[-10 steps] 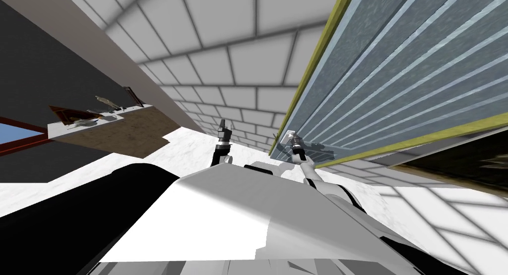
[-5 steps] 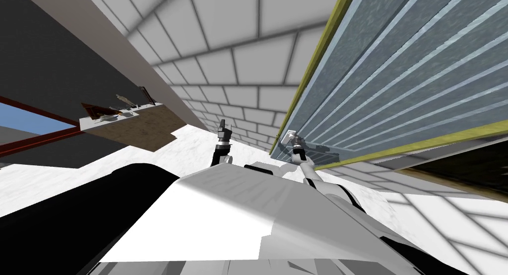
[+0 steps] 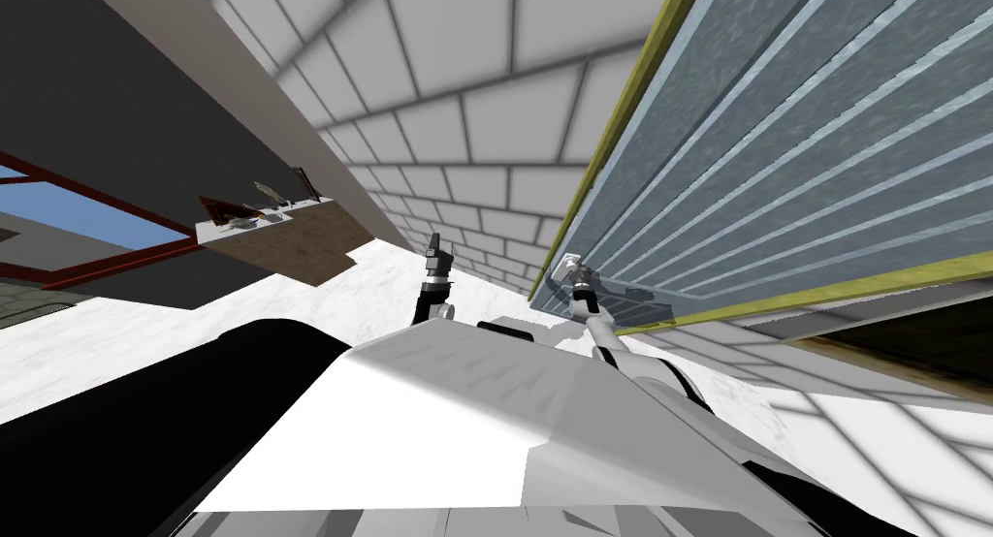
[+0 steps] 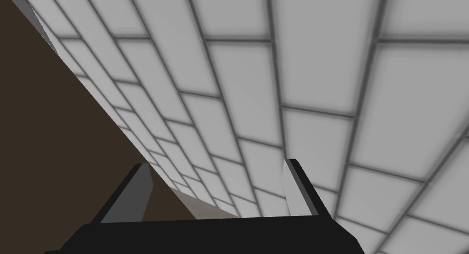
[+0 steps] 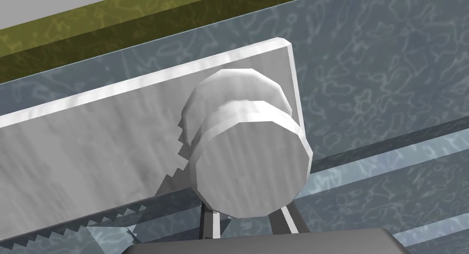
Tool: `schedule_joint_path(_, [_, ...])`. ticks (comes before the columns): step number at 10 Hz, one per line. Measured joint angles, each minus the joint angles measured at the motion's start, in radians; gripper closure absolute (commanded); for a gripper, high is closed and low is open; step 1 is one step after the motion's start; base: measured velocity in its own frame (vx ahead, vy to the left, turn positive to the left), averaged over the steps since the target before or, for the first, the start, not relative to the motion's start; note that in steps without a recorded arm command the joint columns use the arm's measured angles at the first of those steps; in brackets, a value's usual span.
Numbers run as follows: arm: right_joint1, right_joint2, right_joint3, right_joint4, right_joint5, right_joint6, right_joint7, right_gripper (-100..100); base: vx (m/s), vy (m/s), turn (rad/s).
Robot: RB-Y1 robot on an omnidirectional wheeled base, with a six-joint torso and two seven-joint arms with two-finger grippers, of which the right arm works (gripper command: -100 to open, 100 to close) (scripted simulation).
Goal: Pull the door open
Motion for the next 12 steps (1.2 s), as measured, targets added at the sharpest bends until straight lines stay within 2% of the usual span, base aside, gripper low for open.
schedule_joint_path(1, [-0.011, 0.0, 0.001, 0.022, -0.022, -0.008, -0.031, 100, -0.058, -0.032, 0.079])
schedule_joint_path(2, [0.0, 0.002, -0.001, 0.001, -0.033, 0.003, -0.049, 100, -0.055, -0.041, 0.107])
schedule_joint_path(7, [-0.009, 0.004, -0.002, 0.016, -0.12, 0.018, -0.18, 100, -0.068, -0.042, 0.11])
schedule_joint_path(8, [-0.02, 0.004, 0.001, 0.036, -0.129, 0.013, -0.206, -100, -0.051, -0.042, 0.016])
schedule_joint_path(10, [-0.023, 0.017, -0.003, 0.032, -0.151, 0.018, -0.242, -100, -0.096, -0.031, 0.046])
schedule_joint_path(11, [-0.019, 0.028, -0.006, 0.013, -0.163, 0.027, -0.256, -100, -0.106, -0.023, 0.037])
schedule_joint_path(12, [-0.026, 0.037, -0.005, 0.023, -0.174, 0.027, -0.276, -100, -0.096, -0.029, 0.031])
